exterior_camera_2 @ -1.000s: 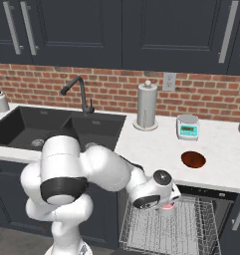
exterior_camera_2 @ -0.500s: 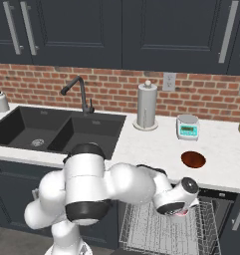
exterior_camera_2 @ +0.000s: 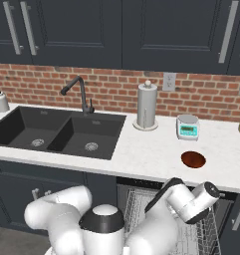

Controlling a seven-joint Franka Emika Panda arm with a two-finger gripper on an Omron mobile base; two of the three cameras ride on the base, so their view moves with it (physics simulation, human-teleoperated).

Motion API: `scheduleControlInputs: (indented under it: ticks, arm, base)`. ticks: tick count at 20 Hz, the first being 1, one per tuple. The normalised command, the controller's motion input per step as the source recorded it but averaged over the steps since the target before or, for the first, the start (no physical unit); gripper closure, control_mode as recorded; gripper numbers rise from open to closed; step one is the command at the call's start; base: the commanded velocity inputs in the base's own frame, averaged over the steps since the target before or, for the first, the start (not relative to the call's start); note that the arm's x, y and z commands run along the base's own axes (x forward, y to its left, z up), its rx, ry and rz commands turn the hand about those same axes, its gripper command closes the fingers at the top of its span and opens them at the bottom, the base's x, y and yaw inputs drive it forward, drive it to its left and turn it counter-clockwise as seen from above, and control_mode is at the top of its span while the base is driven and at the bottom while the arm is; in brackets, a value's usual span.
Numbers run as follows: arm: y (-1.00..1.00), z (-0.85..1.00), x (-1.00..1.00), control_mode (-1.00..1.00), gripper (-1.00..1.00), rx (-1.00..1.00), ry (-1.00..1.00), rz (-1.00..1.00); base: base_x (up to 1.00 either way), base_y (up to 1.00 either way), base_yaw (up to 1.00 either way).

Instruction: Pick up the cup and bowl from the counter, place them in the dishwasher, and close the dishwasher door.

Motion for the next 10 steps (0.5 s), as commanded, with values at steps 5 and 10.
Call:
scheduleControlInputs:
  ticks: [5,10]
  arm:
    - [0.00,-0.38,0.03,-1.00,1.00,0.02,0.09,0.00]
    - [0.07,-0.25,0.30,-1.00,1.00,0.00,0.14,-0.03]
  base:
    - [0.00,0.00,0.00]
    - [0.00,0.00,0.00]
